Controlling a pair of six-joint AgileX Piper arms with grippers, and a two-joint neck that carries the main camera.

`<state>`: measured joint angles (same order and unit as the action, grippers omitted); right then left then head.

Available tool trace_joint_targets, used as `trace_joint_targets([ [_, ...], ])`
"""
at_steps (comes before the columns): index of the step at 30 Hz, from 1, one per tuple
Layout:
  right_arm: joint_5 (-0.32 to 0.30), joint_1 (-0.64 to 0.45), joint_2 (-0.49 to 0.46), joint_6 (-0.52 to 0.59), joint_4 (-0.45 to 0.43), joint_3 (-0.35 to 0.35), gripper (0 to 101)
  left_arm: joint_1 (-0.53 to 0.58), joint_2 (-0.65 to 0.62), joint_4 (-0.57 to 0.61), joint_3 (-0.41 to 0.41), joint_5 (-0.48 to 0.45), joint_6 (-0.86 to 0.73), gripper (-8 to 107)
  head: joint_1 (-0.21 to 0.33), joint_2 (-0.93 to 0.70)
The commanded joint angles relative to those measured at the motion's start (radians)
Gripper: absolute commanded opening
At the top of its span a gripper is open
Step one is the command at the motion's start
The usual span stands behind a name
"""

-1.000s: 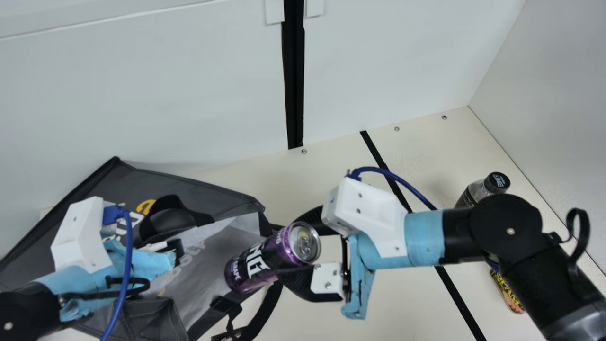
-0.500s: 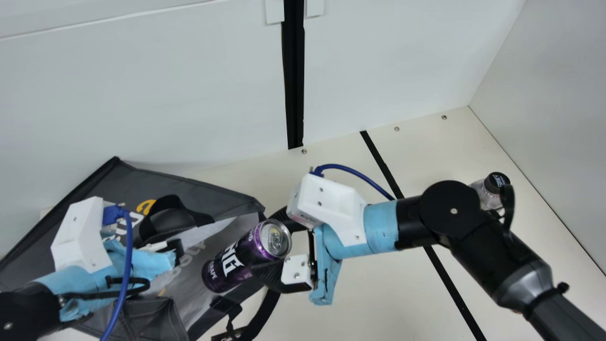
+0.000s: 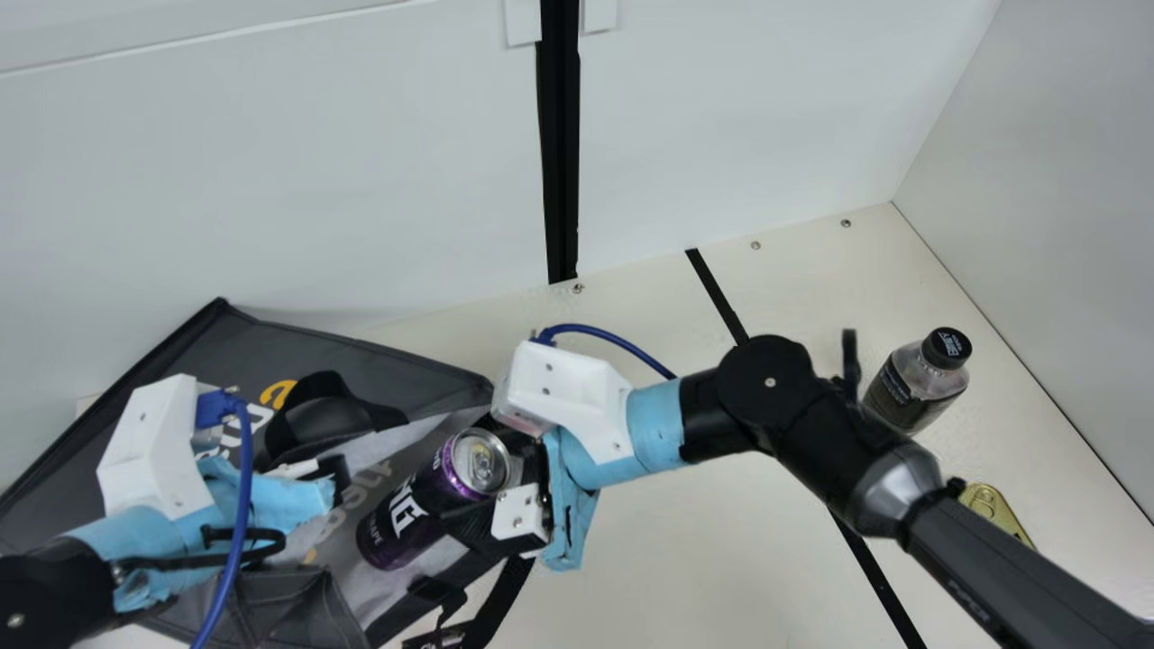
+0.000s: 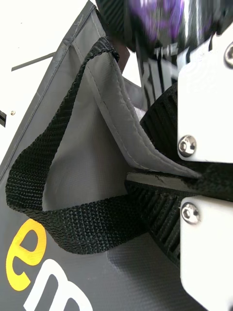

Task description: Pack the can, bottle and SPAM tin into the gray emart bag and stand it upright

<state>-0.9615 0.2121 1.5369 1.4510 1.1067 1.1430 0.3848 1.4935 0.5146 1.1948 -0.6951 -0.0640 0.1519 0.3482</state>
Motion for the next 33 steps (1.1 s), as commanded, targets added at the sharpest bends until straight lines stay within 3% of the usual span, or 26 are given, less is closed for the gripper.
trace_joint_targets([
  [1,0.005,0.009,0.022,0.008,-0.003,0.006,0,0.000,0.000,0.000,0.000,0.000,0.000,-8,0.023,0.001],
  [17,0.088,0.090,0.212,0.076,-0.034,0.112,0,0.000,0.000,0.000,0.000,0.000,0.000,-8,0.023,0.001],
  [28,0.164,0.120,0.310,0.066,-0.033,0.204,0,0.000,0.000,0.000,0.000,0.000,0.000,-8,0.023,0.001],
  [33,0.179,0.126,0.331,0.055,-0.036,0.232,17,0.000,0.000,0.000,0.000,0.000,0.000,-8,0.023,0.001],
])
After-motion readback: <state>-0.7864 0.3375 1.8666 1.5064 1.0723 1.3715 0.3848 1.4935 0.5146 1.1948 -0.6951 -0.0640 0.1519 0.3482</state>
